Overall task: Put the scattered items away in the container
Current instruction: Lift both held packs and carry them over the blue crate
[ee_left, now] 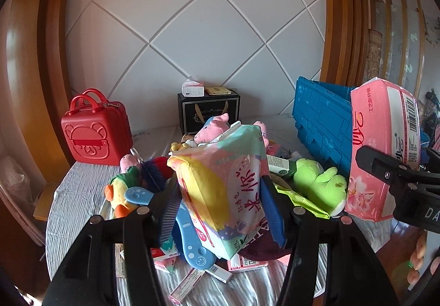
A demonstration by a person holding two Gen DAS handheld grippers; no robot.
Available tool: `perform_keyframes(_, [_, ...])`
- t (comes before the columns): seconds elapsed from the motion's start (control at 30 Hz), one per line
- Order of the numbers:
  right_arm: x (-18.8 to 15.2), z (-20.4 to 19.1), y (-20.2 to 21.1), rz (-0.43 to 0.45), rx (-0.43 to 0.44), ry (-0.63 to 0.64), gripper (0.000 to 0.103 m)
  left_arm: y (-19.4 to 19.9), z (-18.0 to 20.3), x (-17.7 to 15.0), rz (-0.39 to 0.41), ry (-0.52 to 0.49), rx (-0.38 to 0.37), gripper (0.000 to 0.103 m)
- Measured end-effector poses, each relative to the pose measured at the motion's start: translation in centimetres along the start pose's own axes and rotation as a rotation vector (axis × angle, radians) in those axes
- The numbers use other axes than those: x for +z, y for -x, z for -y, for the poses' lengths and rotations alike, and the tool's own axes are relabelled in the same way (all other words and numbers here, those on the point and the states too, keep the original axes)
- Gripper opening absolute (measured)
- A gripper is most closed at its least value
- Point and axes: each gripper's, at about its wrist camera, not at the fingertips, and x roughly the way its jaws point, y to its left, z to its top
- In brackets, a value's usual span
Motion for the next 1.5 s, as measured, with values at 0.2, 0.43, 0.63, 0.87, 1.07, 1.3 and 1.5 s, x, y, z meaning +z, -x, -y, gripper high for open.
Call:
perform_keyframes(0.2, [0.0,5.0,1.5,0.029,-0.004,-0.003,0.097,-0.2,6.1,0.6,0.021,-0.014,-0.009,0.055])
perform_keyframes(0.43, [0.3,14.3,3.8,0.076,0.003,0.006,0.097,-0.3,15.9,1.6,0.055,-0.034,-0.013,0.055])
perform_keyframes(0.63, [0.6,22.3,5.9,0.118,-0.01,0.009,0.097,0.0,23.6,2.5,0.081,-0.046,-0.015,0.055])
perform_keyframes(0.87, [1.3,29.8,7.1,0.148,-0.048,-0.031,0.097,-0.3,30.3,4.9,0.116,-0.102,-0.04,0.055])
perform_keyframes(1.07, [2.2,34.3,6.6,0.17,-0.097,-0.072,0.097,-2.0,34.8,7.6,0.162,-0.15,-0.116,0.055])
perform_keyframes(1.3, [3.9,38.6,5.2,0.182,-0.172,-0.105,0.097,-5.8,39.2,10.5,0.157,-0.197,-0.193,0.055])
perform_keyframes(1.5, [5.8,42.6,3.3,0.17,-0.188,-0.096,0.097,-8.8,43.0,12.7,0.137,-0.196,-0.211,0.055])
